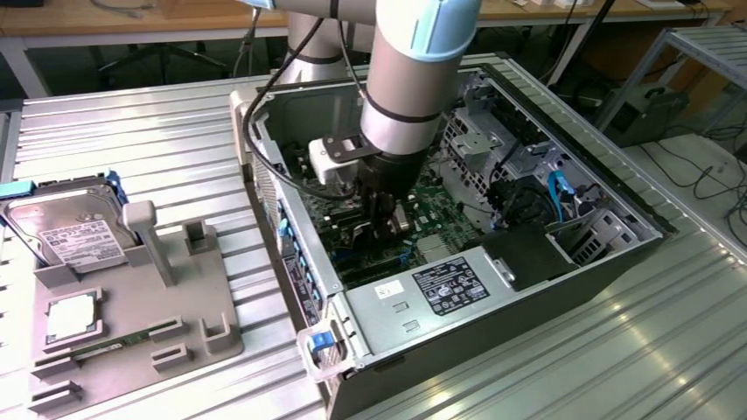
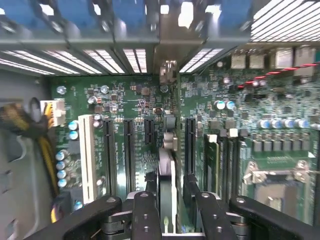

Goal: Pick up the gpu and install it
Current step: 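Insert the gpu into the slot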

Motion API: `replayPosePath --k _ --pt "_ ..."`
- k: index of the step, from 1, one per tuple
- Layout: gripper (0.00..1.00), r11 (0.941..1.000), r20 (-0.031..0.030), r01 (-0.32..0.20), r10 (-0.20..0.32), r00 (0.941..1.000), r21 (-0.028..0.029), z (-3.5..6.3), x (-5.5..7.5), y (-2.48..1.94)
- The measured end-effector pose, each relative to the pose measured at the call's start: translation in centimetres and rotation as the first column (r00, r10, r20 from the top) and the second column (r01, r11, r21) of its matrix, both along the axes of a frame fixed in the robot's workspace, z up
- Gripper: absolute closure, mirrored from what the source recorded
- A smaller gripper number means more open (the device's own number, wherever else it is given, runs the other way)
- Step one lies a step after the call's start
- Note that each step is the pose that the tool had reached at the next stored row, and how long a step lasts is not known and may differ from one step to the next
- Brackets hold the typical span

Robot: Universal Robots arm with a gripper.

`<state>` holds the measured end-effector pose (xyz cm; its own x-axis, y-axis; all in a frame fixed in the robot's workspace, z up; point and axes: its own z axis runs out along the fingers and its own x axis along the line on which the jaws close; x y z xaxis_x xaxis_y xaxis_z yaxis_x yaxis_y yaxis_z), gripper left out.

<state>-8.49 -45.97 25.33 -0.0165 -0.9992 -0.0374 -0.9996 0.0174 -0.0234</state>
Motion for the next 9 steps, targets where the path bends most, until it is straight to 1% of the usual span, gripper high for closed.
replayPosePath --k 2,6,8,9 --pt "0.65 1.0000 0.0002 0.000 0.000 1.0000 -0.0004 1.09 0.0 0.01" --pt "0.65 1.0000 0.0005 0.000 0.000 1.0000 -0.0018 2.95 0.0 0.04" --pt "0.65 1.0000 0.0006 0.000 0.000 1.0000 -0.0022 3.82 0.0 0.04" --pt "0.65 1.0000 0.0007 0.000 0.000 1.0000 -0.0024 4.00 0.0 0.04"
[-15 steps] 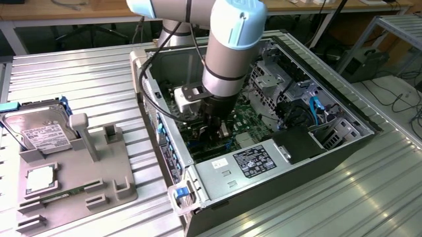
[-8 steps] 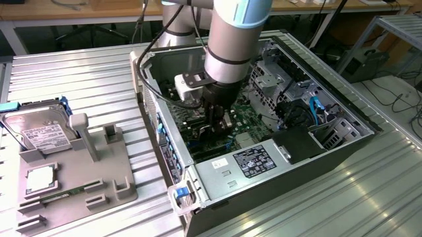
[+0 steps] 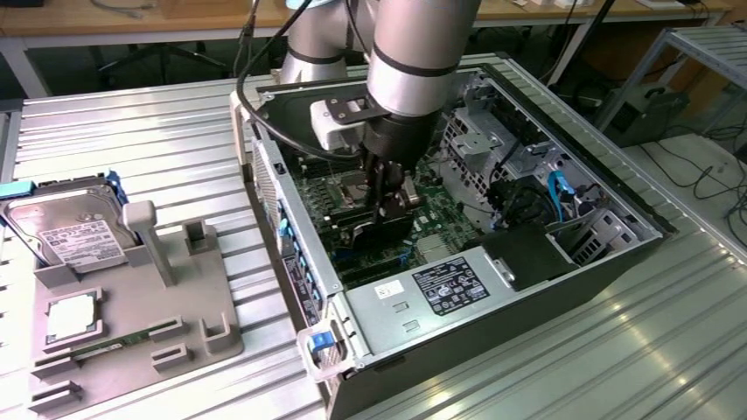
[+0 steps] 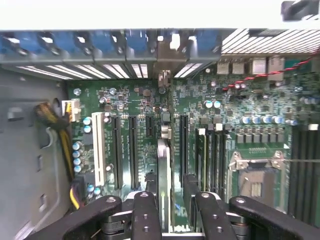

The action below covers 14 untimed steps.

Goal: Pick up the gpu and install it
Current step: 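Insert the gpu into the slot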

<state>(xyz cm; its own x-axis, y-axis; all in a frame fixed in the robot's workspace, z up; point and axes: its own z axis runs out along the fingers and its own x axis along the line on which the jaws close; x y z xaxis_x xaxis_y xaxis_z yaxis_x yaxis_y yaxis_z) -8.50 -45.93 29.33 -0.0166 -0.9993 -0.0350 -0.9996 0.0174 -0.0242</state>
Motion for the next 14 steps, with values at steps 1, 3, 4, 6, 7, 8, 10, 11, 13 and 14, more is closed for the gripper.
replayPosePath --k 1,3,4,6,7,8,10,11,13,14 --pt "0.65 1.0000 0.0000 0.000 0.000 1.0000 0.0002 0.00 0.00 0.00" --pt "0.66 1.0000 0.0000 0.000 0.000 1.0000 0.0002 -0.01 0.00 0.00" --pt "0.66 1.0000 0.0000 0.000 0.000 1.0000 0.0002 -0.01 0.00 0.00" --pt "0.80 1.0000 0.0000 0.000 0.000 1.0000 0.0002 -0.01 0.00 0.00" --pt "0.85 1.0000 0.0000 0.000 0.000 1.0000 0.0002 -0.01 0.00 0.00" --pt "0.85 1.0000 0.0000 0.000 0.000 1.0000 0.0001 0.00 0.00 0.00" --pt "0.89 1.0000 0.0000 0.000 0.000 1.0000 0.0002 -0.01 0.00 0.00" --pt "0.89 1.0000 0.0000 0.000 0.000 1.0000 0.0001 -0.01 0.00 0.00" --pt "0.89 1.0000 0.0000 0.000 0.000 1.0000 0.0002 0.00 0.00 0.00" --pt "0.89 1.0000 0.0000 0.000 0.000 1.0000 0.0001 0.00 0.00 0.00"
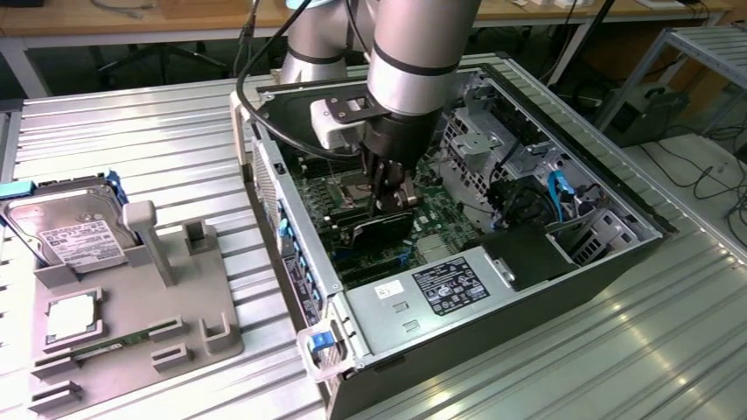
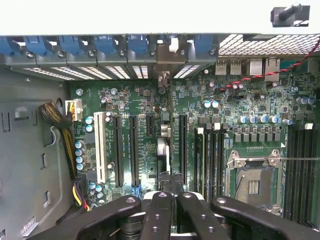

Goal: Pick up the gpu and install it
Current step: 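Insert the gpu into the slot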

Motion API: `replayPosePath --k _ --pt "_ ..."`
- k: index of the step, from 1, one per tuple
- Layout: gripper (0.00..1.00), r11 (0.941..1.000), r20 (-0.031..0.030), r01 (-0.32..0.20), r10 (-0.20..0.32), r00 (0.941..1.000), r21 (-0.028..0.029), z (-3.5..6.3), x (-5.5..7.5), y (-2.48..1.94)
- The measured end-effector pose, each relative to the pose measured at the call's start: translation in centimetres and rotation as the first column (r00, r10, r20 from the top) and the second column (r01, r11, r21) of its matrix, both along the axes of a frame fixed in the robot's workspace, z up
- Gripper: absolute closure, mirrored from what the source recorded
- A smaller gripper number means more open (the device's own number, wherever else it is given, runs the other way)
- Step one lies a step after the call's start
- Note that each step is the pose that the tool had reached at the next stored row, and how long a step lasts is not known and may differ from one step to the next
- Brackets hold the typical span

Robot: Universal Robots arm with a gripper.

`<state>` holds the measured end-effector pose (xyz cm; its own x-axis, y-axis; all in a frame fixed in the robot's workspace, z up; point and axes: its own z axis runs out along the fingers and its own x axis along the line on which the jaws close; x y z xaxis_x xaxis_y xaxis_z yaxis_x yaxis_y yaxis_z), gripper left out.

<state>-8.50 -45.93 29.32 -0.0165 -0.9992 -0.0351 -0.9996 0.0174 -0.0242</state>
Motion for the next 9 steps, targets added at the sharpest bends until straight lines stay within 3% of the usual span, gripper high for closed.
replayPosePath --k 9 --pt "0.89 1.0000 0.0000 0.000 0.000 1.0000 0.0000 0.00 0.00 0.00"
